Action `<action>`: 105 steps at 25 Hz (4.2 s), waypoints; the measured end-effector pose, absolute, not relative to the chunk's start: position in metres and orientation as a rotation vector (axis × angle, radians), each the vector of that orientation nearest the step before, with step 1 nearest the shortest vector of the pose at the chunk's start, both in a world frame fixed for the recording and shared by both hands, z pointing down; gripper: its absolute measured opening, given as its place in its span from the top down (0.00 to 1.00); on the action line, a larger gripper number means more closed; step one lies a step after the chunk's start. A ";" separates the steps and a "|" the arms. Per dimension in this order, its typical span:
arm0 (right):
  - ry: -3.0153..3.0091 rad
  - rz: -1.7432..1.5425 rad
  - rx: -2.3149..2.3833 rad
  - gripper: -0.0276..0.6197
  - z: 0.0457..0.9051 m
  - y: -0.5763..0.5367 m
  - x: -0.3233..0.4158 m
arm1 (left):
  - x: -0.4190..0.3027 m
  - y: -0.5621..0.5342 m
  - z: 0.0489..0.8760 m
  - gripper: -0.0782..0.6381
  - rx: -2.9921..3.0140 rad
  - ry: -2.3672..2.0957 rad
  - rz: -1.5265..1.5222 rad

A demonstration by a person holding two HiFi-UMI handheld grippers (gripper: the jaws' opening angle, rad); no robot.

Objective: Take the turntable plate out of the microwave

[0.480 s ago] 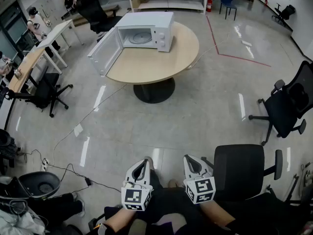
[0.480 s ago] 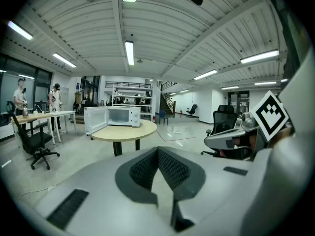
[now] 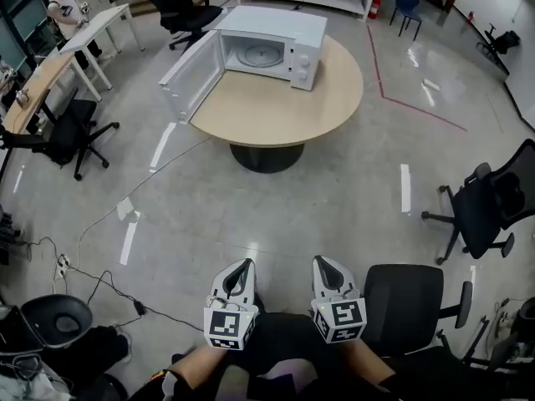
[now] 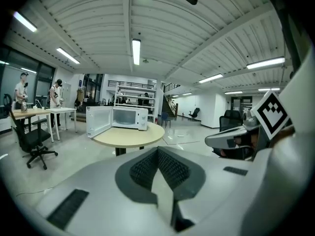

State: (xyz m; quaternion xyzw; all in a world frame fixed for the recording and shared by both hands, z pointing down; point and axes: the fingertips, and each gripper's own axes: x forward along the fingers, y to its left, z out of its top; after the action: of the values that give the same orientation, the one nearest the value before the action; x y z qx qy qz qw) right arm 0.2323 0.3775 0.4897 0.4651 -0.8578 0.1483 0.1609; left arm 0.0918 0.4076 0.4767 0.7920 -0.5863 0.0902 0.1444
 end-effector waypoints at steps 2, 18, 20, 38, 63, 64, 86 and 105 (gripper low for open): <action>-2.454 0.405 1.315 0.93 0.482 0.365 0.209 | 0.070 0.393 0.473 0.82 2.270 -1.698 0.236; -2.472 0.281 1.309 0.93 0.465 0.287 0.072 | -0.066 0.308 0.456 0.82 2.310 -1.754 0.110; -2.477 0.277 1.294 0.93 0.466 0.281 0.061 | -0.076 0.306 0.456 0.82 2.301 -1.767 0.107; -2.524 0.327 1.202 0.93 0.489 0.178 0.004 | -0.130 0.222 0.475 0.82 2.213 -1.851 0.185; -2.631 0.384 1.175 0.93 0.479 -0.030 0.037 | -0.094 0.027 0.457 0.82 2.188 -1.928 0.324; -2.635 0.384 1.175 0.93 0.479 -0.038 0.040 | -0.092 0.020 0.456 0.82 2.186 -1.932 0.325; -2.559 0.444 1.306 0.93 0.492 -0.130 0.058 | -0.080 -0.101 0.466 0.82 2.241 -1.794 0.332; -2.398 0.371 1.449 0.93 0.484 -0.278 -0.036 | -0.162 -0.281 0.466 0.82 2.305 -1.584 0.147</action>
State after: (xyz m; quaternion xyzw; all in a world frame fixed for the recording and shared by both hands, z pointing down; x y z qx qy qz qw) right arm -0.0356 -0.2781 0.4836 0.5064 -0.8380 0.1296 0.1568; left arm -0.1617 -0.2812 0.4659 0.8110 -0.5575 0.0516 0.1696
